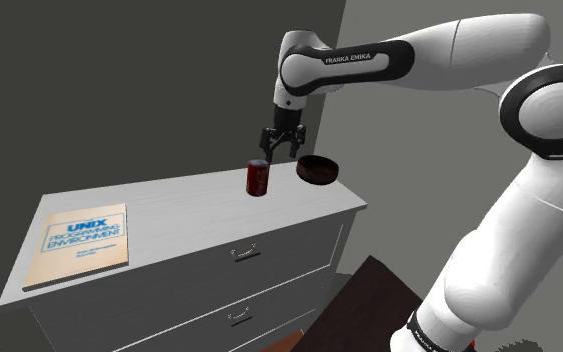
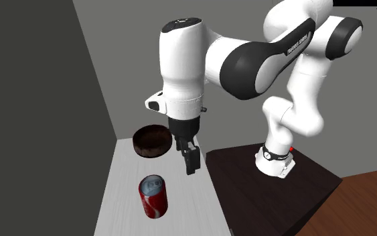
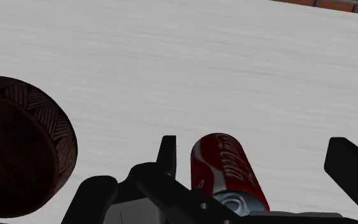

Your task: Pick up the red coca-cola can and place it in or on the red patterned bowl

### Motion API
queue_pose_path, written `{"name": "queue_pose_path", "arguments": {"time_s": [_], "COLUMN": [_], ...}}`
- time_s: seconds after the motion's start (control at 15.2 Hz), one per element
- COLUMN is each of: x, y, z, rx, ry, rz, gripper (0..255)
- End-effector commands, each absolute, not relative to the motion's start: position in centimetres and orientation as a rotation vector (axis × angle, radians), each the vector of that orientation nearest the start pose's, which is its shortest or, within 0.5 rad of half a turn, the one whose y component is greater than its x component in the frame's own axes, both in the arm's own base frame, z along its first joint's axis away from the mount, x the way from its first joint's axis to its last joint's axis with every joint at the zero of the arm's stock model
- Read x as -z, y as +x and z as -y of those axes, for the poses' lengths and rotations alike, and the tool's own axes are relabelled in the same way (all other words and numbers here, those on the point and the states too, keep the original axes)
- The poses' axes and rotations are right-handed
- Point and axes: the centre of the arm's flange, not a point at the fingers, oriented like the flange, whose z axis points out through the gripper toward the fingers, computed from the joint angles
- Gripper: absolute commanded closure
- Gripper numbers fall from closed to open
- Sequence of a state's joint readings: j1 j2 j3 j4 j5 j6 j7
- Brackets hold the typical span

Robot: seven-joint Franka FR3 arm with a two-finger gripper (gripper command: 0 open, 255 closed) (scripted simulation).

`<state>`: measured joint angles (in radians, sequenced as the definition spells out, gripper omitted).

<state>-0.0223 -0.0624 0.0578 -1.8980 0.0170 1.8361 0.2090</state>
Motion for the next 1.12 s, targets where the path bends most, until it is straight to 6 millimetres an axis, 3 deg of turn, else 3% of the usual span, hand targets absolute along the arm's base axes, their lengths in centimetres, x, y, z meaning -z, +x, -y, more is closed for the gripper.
{"name": "queue_pose_path", "arguments": {"time_s": [0.0,0.53,1.06], "x": [-51.7,-48.2,-44.2], "y": [56.7,66.2,66.2], "z": [-1.8,-0.6,-0.7], "rx": [-0.006,-0.024,-0.024], "ry": [-3.117,-3.118,-3.118], "rz": [-0.297,-0.368,-0.368], "gripper": [0,0,0]}}
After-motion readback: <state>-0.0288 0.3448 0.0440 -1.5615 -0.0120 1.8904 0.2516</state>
